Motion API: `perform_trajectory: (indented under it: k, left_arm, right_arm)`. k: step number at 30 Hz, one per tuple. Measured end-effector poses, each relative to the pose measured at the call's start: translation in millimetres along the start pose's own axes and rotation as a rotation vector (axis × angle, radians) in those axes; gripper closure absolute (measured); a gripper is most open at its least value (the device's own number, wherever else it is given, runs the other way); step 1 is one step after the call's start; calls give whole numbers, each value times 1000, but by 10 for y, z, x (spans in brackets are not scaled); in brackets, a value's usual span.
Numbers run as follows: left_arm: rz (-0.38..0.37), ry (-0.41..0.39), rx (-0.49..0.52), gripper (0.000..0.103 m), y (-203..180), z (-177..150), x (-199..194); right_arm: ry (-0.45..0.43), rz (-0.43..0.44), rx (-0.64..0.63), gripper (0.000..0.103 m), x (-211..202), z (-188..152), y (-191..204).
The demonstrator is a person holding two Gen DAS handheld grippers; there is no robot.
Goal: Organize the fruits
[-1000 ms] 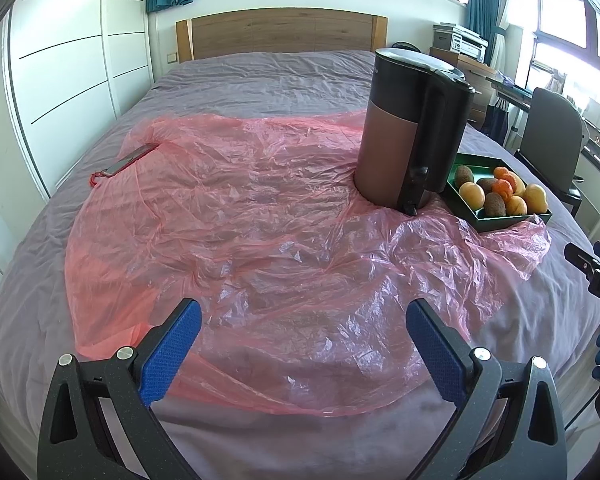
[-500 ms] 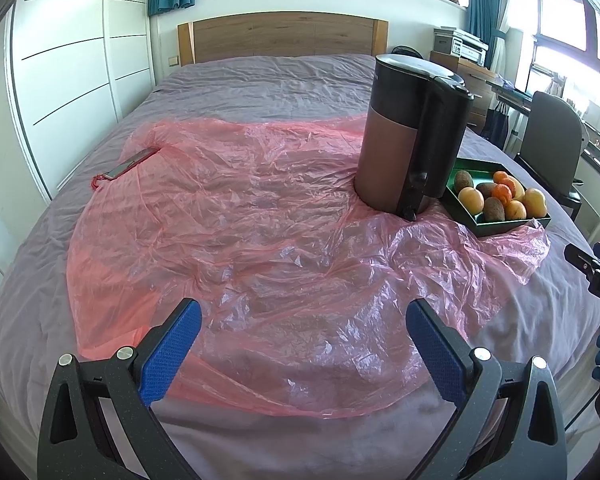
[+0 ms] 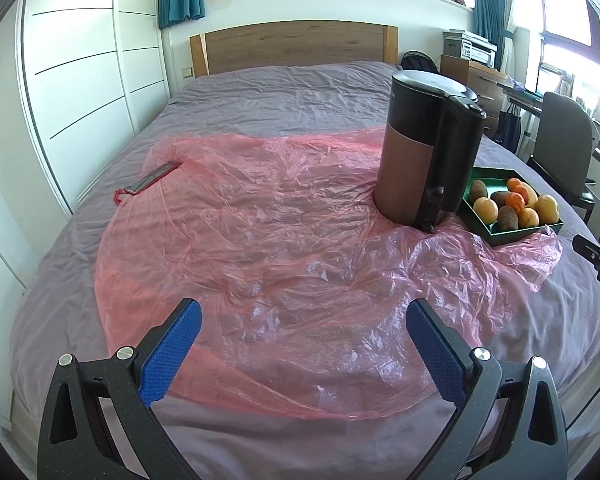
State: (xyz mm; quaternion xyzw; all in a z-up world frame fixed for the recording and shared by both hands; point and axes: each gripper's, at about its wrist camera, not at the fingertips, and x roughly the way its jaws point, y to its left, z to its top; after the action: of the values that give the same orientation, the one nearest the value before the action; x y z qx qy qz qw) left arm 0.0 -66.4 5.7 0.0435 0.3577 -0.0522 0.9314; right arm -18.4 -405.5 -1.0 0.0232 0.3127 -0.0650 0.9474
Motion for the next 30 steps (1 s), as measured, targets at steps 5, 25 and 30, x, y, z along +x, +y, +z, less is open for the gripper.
perform_trajectory:
  k: [5, 25, 30]
  left_arm:
    - [22, -9, -26, 2, 72, 28, 2]
    - [89, -5, -65, 2, 132, 121, 81]
    - [77, -3, -46, 2, 80, 118, 82]
  right_arm:
    - [-2, 25, -45, 0, 33, 80, 29]
    - [40, 98, -132, 0, 238, 134, 151]
    - [34, 98, -144, 0, 233, 137, 177]
